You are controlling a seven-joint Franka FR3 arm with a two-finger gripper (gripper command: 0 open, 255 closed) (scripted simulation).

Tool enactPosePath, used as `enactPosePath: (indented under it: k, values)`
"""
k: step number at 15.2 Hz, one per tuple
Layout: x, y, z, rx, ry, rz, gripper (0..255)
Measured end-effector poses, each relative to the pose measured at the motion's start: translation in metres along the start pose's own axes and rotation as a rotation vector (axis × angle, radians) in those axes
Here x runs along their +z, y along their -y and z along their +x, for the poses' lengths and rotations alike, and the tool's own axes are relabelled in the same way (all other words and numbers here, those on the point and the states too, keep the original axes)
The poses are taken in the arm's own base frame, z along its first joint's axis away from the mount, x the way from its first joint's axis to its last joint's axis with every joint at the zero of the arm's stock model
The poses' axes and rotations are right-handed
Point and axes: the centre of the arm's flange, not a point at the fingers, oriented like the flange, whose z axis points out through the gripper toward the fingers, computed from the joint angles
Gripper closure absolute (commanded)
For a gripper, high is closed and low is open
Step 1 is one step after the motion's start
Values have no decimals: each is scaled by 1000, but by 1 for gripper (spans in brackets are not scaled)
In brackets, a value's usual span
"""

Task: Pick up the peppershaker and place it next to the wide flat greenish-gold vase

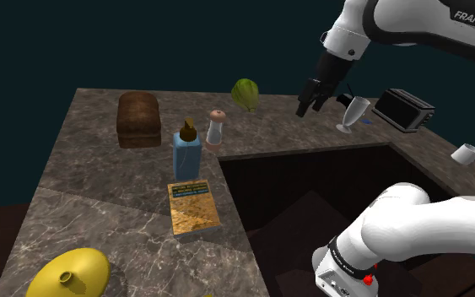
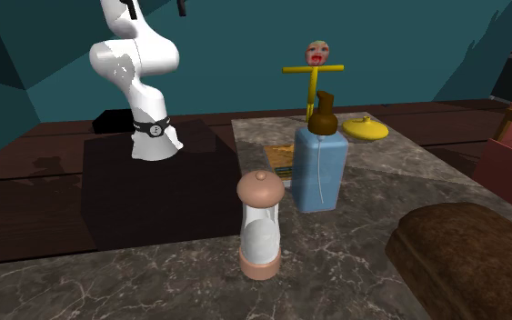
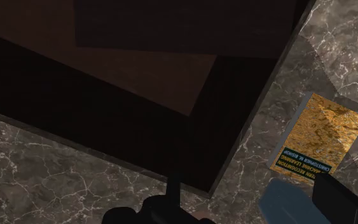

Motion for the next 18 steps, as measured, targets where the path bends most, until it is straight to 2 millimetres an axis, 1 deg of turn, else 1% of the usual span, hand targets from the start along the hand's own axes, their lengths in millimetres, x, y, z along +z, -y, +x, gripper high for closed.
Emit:
enactPosePath:
  k: [1,3,4,6,8,11,14,17,18]
  values:
    - [0,0,0,0,0,0,0]
    - [7,6,14,2,0,-10,0]
    - [16,6,23,4,2,-17,0]
    - [27,11,44,7,1,-33,0]
    - [42,16,69,10,1,-49,0]
    - [56,23,100,15,1,-73,0]
    - [81,31,135,20,1,-97,0]
    - [97,38,168,25,0,-122,0]
    - [107,39,180,27,1,-130,0]
